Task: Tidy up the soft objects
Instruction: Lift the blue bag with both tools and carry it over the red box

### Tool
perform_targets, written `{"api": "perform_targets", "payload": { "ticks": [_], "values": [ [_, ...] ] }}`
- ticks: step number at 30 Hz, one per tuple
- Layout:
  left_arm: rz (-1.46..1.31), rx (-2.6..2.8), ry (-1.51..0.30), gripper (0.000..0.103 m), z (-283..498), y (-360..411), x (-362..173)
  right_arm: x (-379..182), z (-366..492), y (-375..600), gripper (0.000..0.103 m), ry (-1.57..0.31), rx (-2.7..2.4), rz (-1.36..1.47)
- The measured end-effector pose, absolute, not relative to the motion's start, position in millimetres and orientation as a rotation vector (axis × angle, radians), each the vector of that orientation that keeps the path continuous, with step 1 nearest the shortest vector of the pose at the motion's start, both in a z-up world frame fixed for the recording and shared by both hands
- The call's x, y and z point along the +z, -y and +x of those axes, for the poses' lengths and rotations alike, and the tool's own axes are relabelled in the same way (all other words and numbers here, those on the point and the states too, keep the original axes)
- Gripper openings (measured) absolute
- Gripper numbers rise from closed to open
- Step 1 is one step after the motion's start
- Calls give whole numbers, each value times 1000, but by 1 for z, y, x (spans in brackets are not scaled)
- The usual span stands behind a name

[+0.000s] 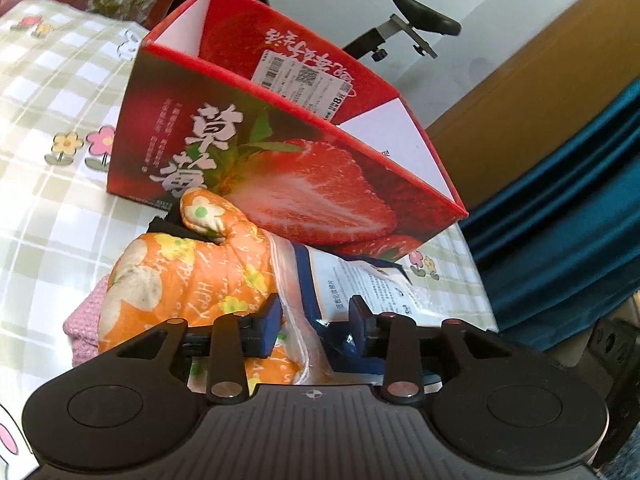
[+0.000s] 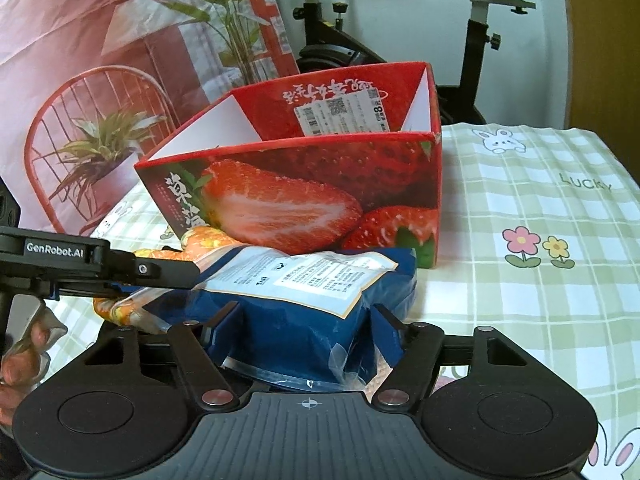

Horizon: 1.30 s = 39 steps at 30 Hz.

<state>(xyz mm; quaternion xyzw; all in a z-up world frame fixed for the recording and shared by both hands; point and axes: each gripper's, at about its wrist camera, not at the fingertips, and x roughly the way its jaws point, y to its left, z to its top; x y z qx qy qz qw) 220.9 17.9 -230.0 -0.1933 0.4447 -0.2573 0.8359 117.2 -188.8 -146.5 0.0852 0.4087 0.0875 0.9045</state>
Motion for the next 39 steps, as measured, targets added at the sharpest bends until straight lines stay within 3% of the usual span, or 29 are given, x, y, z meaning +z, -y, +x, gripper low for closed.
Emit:
{"api": "perform_targets", "payload": {
  "ticks": [2, 3, 21, 39],
  "values": [
    [-368, -529, -926, 14, 220, -16, -226, -143, 117, 188, 62, -837, 184, 170],
    [-355, -523, -923, 11, 220, -16, -224, -142, 116, 189, 60, -833, 189, 168],
    [-339, -567, -803, 9, 196, -21, -181, -103, 100, 181, 47, -740, 236, 149],
    [-339, -619, -670, 9, 181, -27, -146, -57, 87, 172, 45, -630, 262, 109]
  ]
}}
